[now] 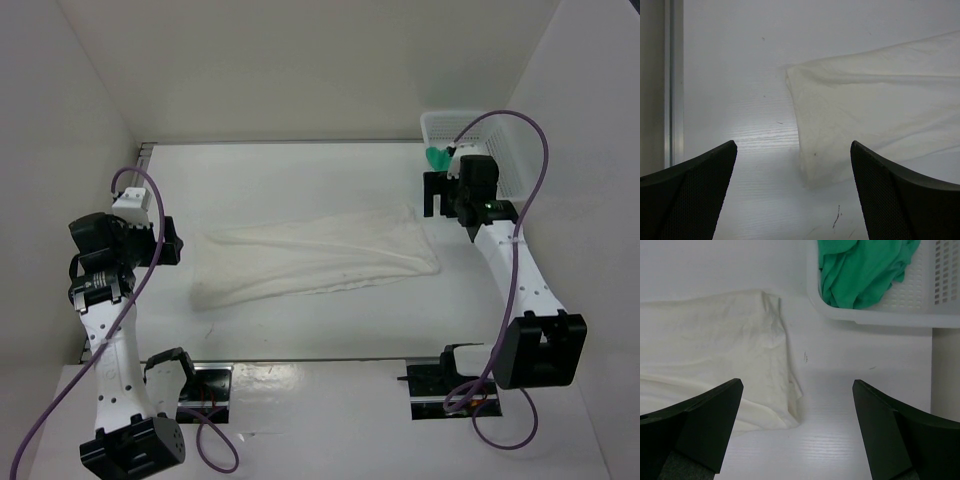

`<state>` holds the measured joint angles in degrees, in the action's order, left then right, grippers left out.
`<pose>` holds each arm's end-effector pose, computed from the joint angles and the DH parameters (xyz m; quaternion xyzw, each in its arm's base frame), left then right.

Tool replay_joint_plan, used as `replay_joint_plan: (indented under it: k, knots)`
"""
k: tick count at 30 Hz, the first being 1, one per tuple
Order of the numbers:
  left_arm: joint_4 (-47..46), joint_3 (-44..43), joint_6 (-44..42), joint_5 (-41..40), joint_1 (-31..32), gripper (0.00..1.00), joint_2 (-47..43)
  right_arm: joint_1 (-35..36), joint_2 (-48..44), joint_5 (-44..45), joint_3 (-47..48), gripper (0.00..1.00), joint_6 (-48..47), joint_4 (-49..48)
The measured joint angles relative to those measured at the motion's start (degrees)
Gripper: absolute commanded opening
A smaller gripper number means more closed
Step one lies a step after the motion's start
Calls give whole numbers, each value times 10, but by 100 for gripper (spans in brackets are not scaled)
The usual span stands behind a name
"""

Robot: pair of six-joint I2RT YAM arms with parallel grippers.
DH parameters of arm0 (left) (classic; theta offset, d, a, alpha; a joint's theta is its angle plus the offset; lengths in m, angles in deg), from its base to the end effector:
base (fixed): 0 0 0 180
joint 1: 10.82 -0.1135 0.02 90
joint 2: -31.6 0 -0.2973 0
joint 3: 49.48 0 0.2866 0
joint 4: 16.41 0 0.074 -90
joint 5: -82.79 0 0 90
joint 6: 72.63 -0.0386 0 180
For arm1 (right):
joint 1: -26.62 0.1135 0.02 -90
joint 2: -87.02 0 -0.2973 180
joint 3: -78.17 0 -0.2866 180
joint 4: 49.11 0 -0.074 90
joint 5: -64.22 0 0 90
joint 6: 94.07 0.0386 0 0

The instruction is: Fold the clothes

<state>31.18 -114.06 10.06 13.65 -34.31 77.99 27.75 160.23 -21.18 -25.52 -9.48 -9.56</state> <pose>0.1734 0.0604 0.3642 -0.0291 0.8535 -0.0189 0.5199 0.3108 0.0030 0.3468 -0.0328 0.8916 -0.0526 0.4485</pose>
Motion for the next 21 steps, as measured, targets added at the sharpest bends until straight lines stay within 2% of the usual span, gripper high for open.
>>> replay_joint_plan:
  k: [21]
  knots:
    - [0, 0, 0, 0, 0, 100, 0, 0, 32, -10, 0, 99, -3, 9]
